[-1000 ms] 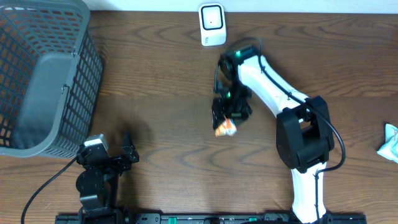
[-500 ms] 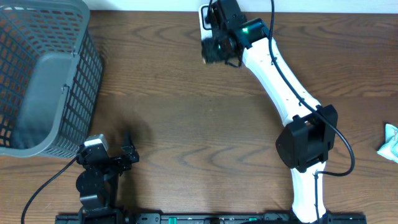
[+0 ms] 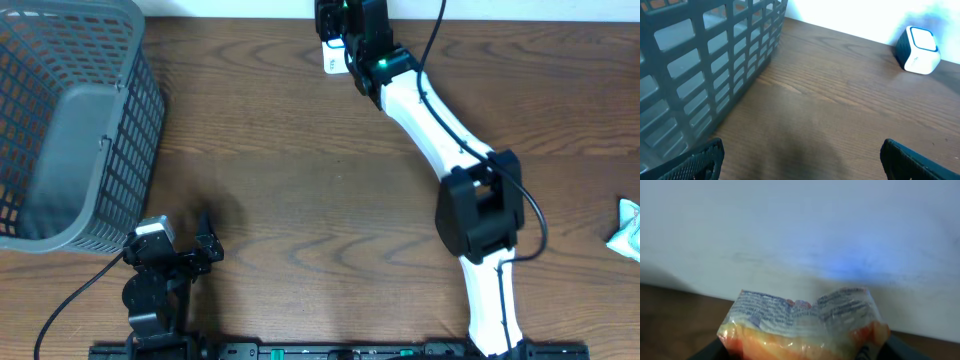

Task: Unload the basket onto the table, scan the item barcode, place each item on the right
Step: 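Raise the tissue box with the right gripper up to the scanner, then carry the tissue box off to the table's right edge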

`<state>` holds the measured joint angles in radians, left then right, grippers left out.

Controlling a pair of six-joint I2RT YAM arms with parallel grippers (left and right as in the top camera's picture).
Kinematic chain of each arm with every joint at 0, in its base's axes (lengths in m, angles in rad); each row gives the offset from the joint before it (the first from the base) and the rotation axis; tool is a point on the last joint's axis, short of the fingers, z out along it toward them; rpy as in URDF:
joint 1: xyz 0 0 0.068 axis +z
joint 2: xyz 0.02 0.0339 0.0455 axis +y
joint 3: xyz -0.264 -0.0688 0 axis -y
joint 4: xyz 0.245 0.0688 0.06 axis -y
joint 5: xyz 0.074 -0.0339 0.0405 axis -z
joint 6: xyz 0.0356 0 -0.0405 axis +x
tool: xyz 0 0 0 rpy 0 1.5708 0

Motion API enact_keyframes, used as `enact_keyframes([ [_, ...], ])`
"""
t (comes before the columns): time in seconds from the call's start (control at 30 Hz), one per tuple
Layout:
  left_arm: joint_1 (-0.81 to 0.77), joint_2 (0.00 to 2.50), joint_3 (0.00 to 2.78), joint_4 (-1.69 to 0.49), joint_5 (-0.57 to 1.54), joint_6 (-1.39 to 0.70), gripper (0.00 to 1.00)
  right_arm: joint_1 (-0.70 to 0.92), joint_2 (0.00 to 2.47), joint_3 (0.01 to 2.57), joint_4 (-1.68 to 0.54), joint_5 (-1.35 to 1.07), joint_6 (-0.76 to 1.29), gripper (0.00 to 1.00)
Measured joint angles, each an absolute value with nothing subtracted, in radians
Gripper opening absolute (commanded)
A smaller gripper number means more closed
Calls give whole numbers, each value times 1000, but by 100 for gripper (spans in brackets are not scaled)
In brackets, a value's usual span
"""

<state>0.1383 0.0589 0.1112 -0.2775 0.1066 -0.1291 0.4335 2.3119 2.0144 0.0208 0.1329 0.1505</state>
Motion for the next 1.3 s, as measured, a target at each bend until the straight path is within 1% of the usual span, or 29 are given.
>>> enact_keyframes([
  [0.03, 138, 59, 111, -278, 107, -130, 100, 428, 2332, 2012, 52, 133, 147, 55],
  [0.23, 138, 59, 111, -278, 107, -130, 100, 392, 2477, 2007, 198, 155, 152, 55],
  [0.53, 138, 59, 111, -278, 107, -129, 100, 376, 2543, 1996, 206, 150, 191, 54],
  [0.67, 138, 59, 111, -278, 107, -129, 100, 375, 2537, 1996, 147, 142, 194, 48],
  [0.73, 138, 59, 111, -278, 107, -129, 100, 373, 2514, 1996, 59, 128, 195, 45],
  [0.83, 138, 59, 111, -277, 107, -129, 100, 358, 2446, 1996, -135, 100, 200, 47],
  [0.9, 138, 59, 111, -277, 107, -129, 100, 339, 2396, 1995, -252, 86, 200, 46],
  [0.97, 138, 59, 111, -276, 107, -129, 100, 303, 2323, 1994, -413, 78, 196, 45],
  [1.03, 138, 59, 110, -276, 107, -130, 100, 254, 2243, 1994, -558, 74, 193, 48],
  [1.13, 138, 59, 110, -276, 107, -129, 100, 158, 2124, 1996, -768, 88, 192, 48],
  [1.23, 138, 59, 110, -276, 107, -129, 100, 44, 2040, 2005, -966, 149, 189, 41],
  [1.27, 138, 59, 110, -276, 107, -129, 100, 7, 2028, 2008, -1025, 176, 187, 37],
  [1.3, 138, 59, 110, -276, 107, -130, 100, -31, 2024, 2009, -1079, 204, 186, 37],
])
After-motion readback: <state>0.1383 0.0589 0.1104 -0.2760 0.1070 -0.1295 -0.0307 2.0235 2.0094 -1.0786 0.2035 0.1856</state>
